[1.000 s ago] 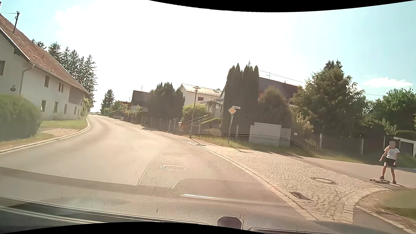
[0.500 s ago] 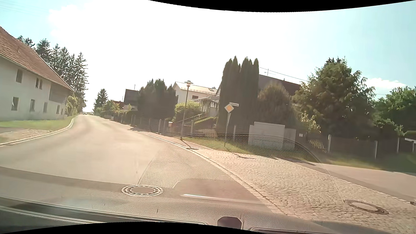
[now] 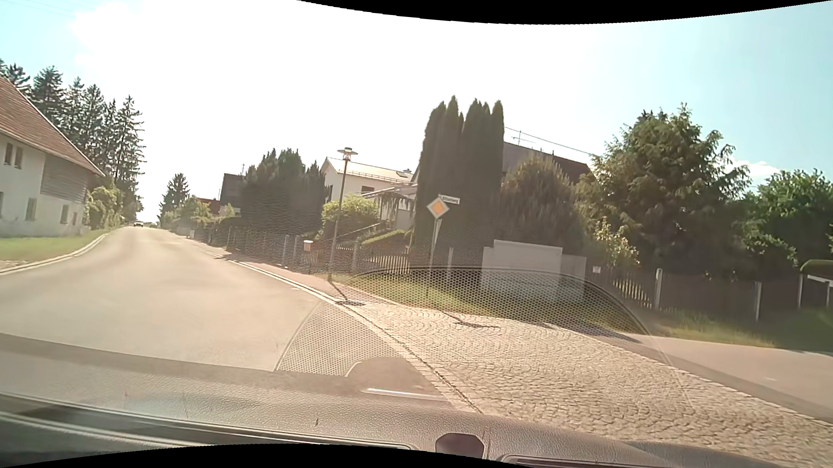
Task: Follow the waypoints while adhering to traffic rules and regulations
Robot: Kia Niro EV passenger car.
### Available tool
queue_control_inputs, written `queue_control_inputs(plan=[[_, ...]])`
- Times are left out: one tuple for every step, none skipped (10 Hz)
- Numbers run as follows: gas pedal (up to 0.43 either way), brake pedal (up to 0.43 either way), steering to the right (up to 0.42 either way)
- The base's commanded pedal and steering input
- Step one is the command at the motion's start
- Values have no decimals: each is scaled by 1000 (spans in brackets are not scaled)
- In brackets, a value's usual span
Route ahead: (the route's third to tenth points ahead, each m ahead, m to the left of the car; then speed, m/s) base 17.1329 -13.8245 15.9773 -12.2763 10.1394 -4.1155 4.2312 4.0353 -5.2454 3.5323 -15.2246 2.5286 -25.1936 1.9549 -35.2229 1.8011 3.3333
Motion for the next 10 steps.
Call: queue_control_inputs(plan=[[0,6,190],[0,6,222],[0,6,250],[0,6,268],[0,6,289],[47,6,300],[67,6,311],[87,6,327],[98,6,347],[110,6,362]])
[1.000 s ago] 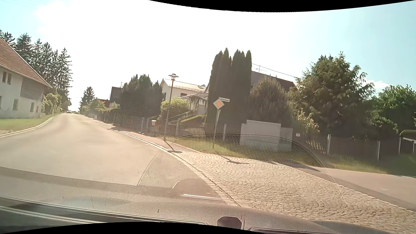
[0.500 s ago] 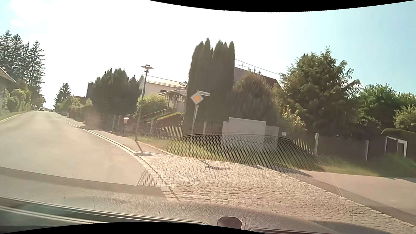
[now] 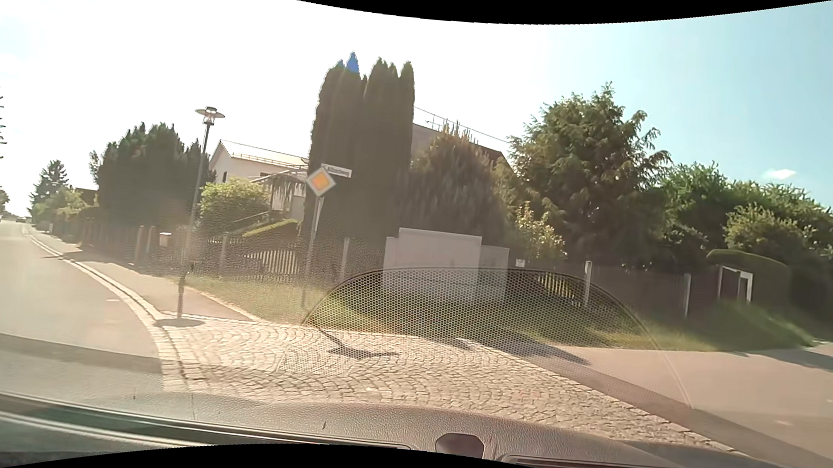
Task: Follow the waypoints while adhering to traffic rules and regulations
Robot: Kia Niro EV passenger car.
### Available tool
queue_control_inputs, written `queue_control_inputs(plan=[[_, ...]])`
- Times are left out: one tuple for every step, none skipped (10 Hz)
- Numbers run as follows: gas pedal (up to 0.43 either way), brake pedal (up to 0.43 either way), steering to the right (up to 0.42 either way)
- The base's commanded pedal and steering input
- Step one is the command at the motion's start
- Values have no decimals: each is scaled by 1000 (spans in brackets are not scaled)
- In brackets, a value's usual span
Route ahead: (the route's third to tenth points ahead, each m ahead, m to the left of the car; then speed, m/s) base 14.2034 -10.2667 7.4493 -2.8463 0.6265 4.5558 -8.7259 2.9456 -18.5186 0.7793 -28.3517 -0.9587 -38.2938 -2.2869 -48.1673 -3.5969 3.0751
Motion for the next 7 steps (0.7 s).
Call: queue_control_inputs(plan=[[110,6,373],[110,6,389],[118,6,407],[118,6,427],[118,6,463],[118,6,500],[118,6,519]])
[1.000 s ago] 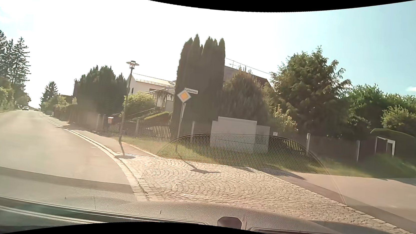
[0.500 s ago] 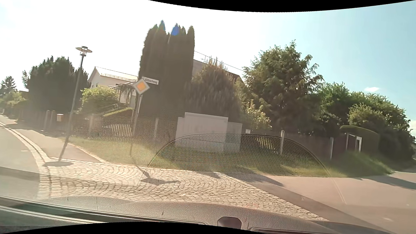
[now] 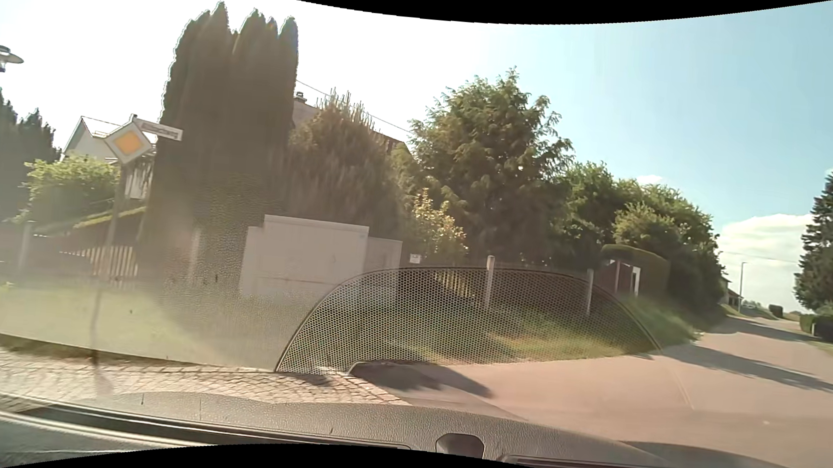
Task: Follow the waypoints while adhering to traffic rules and regulations
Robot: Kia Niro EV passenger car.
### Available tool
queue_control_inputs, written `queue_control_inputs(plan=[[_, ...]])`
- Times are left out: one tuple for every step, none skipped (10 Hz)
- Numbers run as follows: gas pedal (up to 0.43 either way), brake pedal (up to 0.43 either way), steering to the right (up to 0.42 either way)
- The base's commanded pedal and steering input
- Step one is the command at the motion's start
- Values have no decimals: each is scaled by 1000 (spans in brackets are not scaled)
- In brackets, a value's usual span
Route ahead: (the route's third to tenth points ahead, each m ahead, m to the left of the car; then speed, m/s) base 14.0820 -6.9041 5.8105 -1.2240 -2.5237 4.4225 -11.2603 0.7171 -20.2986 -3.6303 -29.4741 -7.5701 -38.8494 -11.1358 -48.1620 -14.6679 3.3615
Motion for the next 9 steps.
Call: queue_control_inputs(plan=[[118,6,534],[118,6,553],[118,6,565],[118,6,572],[118,6,581],[118,6,587],[118,6,588],[118,6,587],[98,6,586]])
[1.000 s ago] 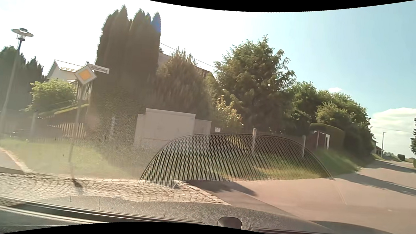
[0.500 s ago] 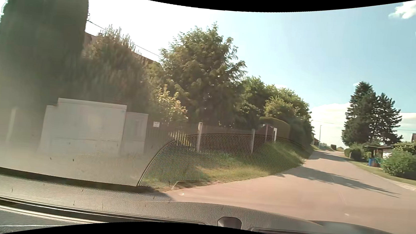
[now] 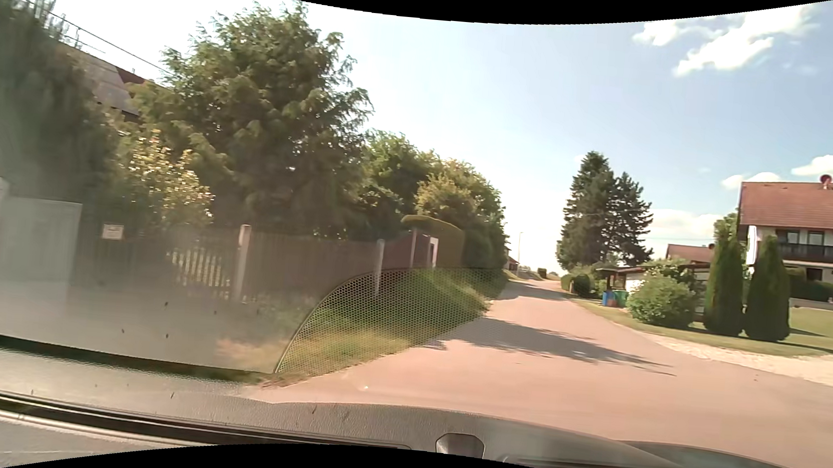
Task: Follow the waypoints while adhering to traffic rules and regulations
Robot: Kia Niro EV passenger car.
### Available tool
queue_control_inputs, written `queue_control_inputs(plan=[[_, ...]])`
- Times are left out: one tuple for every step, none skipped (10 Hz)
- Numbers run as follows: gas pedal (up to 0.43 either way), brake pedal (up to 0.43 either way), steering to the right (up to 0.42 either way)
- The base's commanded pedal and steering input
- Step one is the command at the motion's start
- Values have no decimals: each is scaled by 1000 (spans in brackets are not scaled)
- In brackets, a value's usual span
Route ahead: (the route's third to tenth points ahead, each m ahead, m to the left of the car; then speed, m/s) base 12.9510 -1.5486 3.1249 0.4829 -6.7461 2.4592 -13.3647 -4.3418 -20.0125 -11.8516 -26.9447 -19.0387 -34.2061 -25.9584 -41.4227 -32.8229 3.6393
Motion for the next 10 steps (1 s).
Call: queue_control_inputs(plan=[[87,6,585],[79,6,577],[79,6,553],[67,6,525],[59,6,514],[59,6,512],[20,6,515],[0,6,522],[0,6,528],[0,6,526]])
